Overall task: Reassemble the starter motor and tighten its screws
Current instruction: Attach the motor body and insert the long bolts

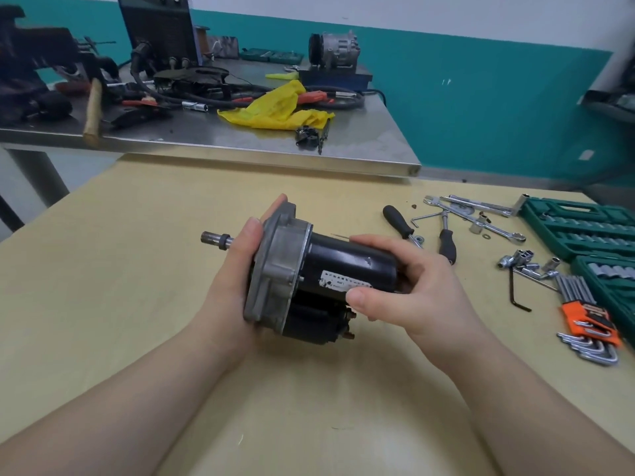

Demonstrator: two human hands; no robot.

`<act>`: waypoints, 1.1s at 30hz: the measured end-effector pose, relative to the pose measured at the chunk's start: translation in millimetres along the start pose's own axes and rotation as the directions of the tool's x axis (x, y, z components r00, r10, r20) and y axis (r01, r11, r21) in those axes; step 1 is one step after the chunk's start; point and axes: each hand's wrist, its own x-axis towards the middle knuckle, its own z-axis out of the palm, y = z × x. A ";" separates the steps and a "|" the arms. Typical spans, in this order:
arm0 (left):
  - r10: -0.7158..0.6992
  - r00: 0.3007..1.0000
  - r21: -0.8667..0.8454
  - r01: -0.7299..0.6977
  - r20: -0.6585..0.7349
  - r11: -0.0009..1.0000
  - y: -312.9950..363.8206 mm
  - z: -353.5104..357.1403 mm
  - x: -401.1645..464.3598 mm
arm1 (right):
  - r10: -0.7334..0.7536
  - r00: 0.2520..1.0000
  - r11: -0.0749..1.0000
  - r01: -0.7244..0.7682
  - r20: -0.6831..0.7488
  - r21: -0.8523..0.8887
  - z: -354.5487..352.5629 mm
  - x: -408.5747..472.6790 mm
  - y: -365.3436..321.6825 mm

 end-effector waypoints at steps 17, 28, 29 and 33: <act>-0.033 0.961 0.772 -0.201 0.275 0.603 93.8 50.6 5.8 | -0.113 0.994 0.967 0.107 0.012 0.233 27.7 -4.9 6.8; -0.149 0.949 0.944 -0.240 0.277 0.225 85.5 93.9 11.8 | -0.012 0.995 0.999 0.014 -0.095 0.028 22.9 -6.0 13.8; -0.181 0.942 0.954 -0.255 0.282 0.159 80.7 97.0 12.4 | 0.002 0.995 1.000 -0.003 -0.103 -0.011 22.8 -7.1 14.3; -0.246 0.932 0.961 -0.233 0.265 0.151 72.8 100.1 18.3 | 0.067 0.992 0.998 -0.067 -0.106 0.009 19.6 -10.1 16.3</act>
